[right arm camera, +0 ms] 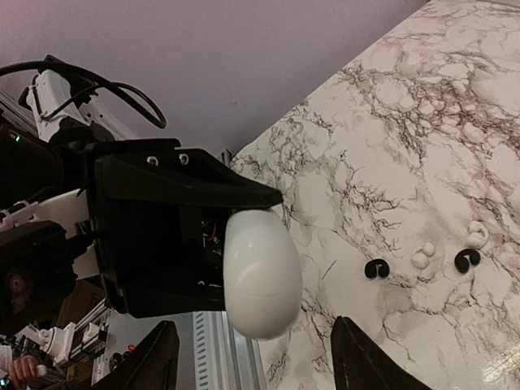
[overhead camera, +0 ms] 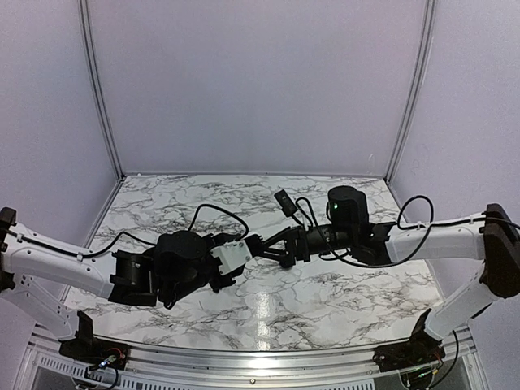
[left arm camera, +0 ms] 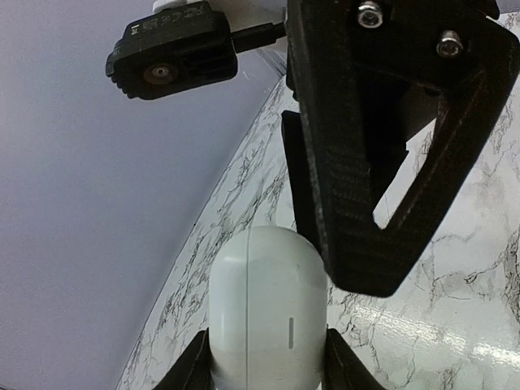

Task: Insert the wireless bluetooth earbuds into the charging case
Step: Pass from the left arm to the right

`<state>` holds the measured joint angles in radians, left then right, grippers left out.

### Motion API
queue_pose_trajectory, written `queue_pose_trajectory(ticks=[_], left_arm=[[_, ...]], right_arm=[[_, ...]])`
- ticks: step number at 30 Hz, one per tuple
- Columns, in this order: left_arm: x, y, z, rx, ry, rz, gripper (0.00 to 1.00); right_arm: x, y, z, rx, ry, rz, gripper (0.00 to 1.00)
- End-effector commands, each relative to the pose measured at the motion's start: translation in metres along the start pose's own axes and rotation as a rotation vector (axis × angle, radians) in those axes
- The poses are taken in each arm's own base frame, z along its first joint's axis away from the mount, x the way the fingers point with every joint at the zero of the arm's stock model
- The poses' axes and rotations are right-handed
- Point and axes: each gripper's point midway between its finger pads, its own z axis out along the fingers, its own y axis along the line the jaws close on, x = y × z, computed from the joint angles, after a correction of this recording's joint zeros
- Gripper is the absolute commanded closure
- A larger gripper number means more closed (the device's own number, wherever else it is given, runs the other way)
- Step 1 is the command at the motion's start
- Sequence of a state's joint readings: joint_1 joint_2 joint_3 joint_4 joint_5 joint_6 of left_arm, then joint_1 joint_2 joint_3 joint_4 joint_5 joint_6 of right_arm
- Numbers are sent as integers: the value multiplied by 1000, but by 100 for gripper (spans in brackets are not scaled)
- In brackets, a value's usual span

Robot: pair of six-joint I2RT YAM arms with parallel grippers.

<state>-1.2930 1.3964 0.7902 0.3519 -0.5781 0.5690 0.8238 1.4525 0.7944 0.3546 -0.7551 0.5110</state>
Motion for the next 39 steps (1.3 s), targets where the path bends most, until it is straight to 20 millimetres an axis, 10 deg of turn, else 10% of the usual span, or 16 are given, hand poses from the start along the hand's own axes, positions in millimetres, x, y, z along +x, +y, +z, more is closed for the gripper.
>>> queue_pose_trajectory(ticks=[1,26,31,39], left_arm=[[-26,8,0,-31,-64,-36,64],[-34,3,2,-39,-89,-43,64],[-36,8,-1,-52,-100,-58,64],[-40,20,-3,-103,-113,-82,64]], right_arm=[[-24,21,9,-70,-72,-41,38],[-23,21,16,-110,-75,-15,81],[-22,26,15,-139,-75,-17,60],[-20,24,16,-136,-75,-2,66]])
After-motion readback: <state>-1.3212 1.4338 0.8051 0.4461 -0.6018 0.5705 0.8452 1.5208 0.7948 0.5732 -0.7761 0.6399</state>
